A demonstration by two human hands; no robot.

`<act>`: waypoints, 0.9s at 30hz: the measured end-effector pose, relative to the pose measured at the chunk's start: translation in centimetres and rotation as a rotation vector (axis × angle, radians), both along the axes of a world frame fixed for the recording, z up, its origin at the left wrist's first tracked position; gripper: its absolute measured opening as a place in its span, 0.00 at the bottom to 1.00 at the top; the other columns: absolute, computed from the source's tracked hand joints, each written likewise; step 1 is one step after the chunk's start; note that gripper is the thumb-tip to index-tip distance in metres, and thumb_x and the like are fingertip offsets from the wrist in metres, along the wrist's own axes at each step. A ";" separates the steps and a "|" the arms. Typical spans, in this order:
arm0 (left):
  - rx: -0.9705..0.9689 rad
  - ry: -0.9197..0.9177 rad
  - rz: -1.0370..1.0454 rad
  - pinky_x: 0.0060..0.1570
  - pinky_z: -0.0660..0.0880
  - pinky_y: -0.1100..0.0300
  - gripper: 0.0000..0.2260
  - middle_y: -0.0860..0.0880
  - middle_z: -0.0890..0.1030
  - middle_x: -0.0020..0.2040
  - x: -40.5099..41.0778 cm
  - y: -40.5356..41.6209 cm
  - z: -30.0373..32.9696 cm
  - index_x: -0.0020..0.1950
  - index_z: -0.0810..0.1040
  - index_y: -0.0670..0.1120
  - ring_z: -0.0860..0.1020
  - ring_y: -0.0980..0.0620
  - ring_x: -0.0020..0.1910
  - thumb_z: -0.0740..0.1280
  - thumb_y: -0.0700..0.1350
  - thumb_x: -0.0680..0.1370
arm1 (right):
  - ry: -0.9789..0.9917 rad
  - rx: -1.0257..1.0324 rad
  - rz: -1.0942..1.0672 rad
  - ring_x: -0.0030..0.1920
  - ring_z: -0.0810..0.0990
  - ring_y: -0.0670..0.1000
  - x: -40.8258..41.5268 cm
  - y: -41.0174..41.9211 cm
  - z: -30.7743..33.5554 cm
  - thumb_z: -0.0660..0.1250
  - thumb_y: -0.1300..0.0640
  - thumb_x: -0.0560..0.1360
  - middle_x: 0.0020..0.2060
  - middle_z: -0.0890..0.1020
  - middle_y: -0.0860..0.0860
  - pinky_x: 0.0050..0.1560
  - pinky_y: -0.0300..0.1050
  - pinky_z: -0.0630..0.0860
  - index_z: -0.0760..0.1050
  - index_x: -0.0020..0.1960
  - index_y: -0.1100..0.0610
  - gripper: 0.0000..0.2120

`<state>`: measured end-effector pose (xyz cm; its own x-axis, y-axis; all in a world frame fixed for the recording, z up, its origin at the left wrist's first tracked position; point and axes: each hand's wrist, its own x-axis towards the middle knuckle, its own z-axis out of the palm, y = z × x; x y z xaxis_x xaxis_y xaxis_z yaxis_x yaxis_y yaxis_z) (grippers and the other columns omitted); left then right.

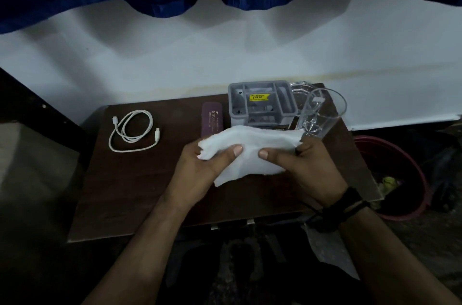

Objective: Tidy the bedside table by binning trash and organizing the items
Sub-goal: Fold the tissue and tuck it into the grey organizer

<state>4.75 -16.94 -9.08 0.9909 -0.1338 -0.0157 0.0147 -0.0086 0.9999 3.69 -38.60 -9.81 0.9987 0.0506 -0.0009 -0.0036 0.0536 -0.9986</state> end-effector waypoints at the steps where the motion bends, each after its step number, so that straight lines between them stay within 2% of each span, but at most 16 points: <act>1: 0.007 0.022 -0.031 0.56 0.81 0.55 0.13 0.50 0.87 0.54 0.0 0.1 -0.3 0.60 0.84 0.45 0.84 0.51 0.55 0.74 0.39 0.76 | 0.037 -0.003 0.006 0.58 0.85 0.55 0.0 0.1 -0.3 0.74 0.67 0.73 0.55 0.87 0.54 0.59 0.57 0.82 0.82 0.62 0.61 0.18; 2: 0.038 0.031 -0.068 0.57 0.80 0.53 0.14 0.51 0.86 0.56 -0.1 0.2 -0.6 0.61 0.83 0.46 0.84 0.52 0.56 0.74 0.39 0.76 | 0.069 -0.020 0.006 0.58 0.85 0.54 -0.1 0.2 -0.6 0.75 0.67 0.73 0.56 0.87 0.53 0.60 0.60 0.81 0.81 0.63 0.59 0.19; 4: 0.079 0.039 -0.109 0.58 0.80 0.54 0.14 0.53 0.86 0.57 -0.2 0.2 -0.7 0.62 0.83 0.48 0.84 0.53 0.57 0.72 0.39 0.77 | 0.077 -0.038 0.011 0.59 0.85 0.53 -0.2 0.2 -0.7 0.75 0.66 0.74 0.57 0.87 0.52 0.61 0.60 0.80 0.81 0.63 0.56 0.19; 6: 0.048 0.046 -0.104 0.58 0.80 0.55 0.13 0.53 0.86 0.56 -0.1 0.2 -0.7 0.61 0.83 0.48 0.84 0.52 0.57 0.72 0.39 0.77 | 0.054 -0.012 -0.004 0.59 0.85 0.53 -0.1 0.1 -0.5 0.74 0.66 0.74 0.57 0.87 0.52 0.61 0.57 0.80 0.82 0.63 0.56 0.18; 9: 0.027 0.061 -0.119 0.57 0.81 0.56 0.13 0.52 0.86 0.56 0.0 0.3 -1.0 0.61 0.83 0.48 0.84 0.50 0.58 0.72 0.39 0.77 | 0.059 -0.027 -0.005 0.59 0.85 0.54 0.0 0.2 -0.8 0.75 0.65 0.74 0.56 0.87 0.52 0.63 0.62 0.79 0.83 0.62 0.57 0.17; 12: 0.059 0.003 -0.125 0.60 0.79 0.59 0.15 0.50 0.85 0.58 -0.2 0.3 -1.2 0.63 0.82 0.43 0.83 0.52 0.60 0.72 0.37 0.77 | 0.028 -0.126 -0.030 0.57 0.85 0.54 0.0 0.2 -0.9 0.77 0.62 0.73 0.53 0.88 0.53 0.61 0.64 0.78 0.85 0.57 0.59 0.13; 14: 0.060 -0.045 -0.109 0.60 0.78 0.60 0.14 0.48 0.86 0.58 0.0 0.4 -1.1 0.62 0.82 0.41 0.83 0.51 0.60 0.72 0.37 0.77 | -0.005 -0.140 -0.040 0.56 0.85 0.57 0.1 0.1 -0.7 0.77 0.62 0.73 0.51 0.87 0.57 0.59 0.66 0.78 0.84 0.55 0.63 0.11; 16: 0.076 -0.057 -0.111 0.59 0.78 0.59 0.12 0.49 0.86 0.55 0.1 0.4 -1.0 0.59 0.83 0.41 0.83 0.52 0.58 0.72 0.36 0.77 | -0.005 -0.139 -0.027 0.56 0.85 0.57 0.2 0.2 -0.6 0.77 0.64 0.73 0.51 0.87 0.57 0.59 0.63 0.79 0.84 0.55 0.63 0.11; 18: 0.126 -0.075 -0.101 0.50 0.78 0.65 0.09 0.55 0.87 0.48 -0.1 0.3 -0.8 0.54 0.85 0.43 0.84 0.58 0.50 0.73 0.36 0.75 | 0.007 -0.127 -0.016 0.54 0.86 0.52 0.1 0.1 -0.6 0.76 0.66 0.72 0.50 0.88 0.54 0.57 0.53 0.81 0.85 0.54 0.62 0.11; 20: 0.112 -0.092 -0.078 0.46 0.77 0.68 0.10 0.56 0.87 0.46 -0.4 0.2 -0.4 0.53 0.84 0.45 0.84 0.60 0.47 0.74 0.36 0.73 | 0.001 -0.111 -0.015 0.53 0.86 0.50 0.0 0.1 -0.5 0.76 0.66 0.72 0.49 0.89 0.52 0.54 0.48 0.80 0.85 0.53 0.61 0.10; 24: 0.060 -0.060 -0.079 0.51 0.80 0.58 0.18 0.51 0.87 0.54 -0.4 0.2 -0.4 0.61 0.82 0.42 0.84 0.51 0.54 0.76 0.41 0.71 | 0.021 -0.083 0.016 0.59 0.85 0.54 0.3 0.1 -0.7 0.76 0.67 0.72 0.56 0.87 0.53 0.63 0.57 0.80 0.82 0.62 0.60 0.18; 27: 0.049 -0.067 -0.072 0.49 0.78 0.66 0.15 0.57 0.87 0.50 -0.5 0.2 0.0 0.58 0.82 0.45 0.84 0.58 0.51 0.75 0.37 0.71 | 0.017 -0.107 0.058 0.60 0.84 0.52 0.1 0.1 -0.7 0.77 0.66 0.72 0.58 0.86 0.52 0.62 0.53 0.79 0.80 0.64 0.59 0.22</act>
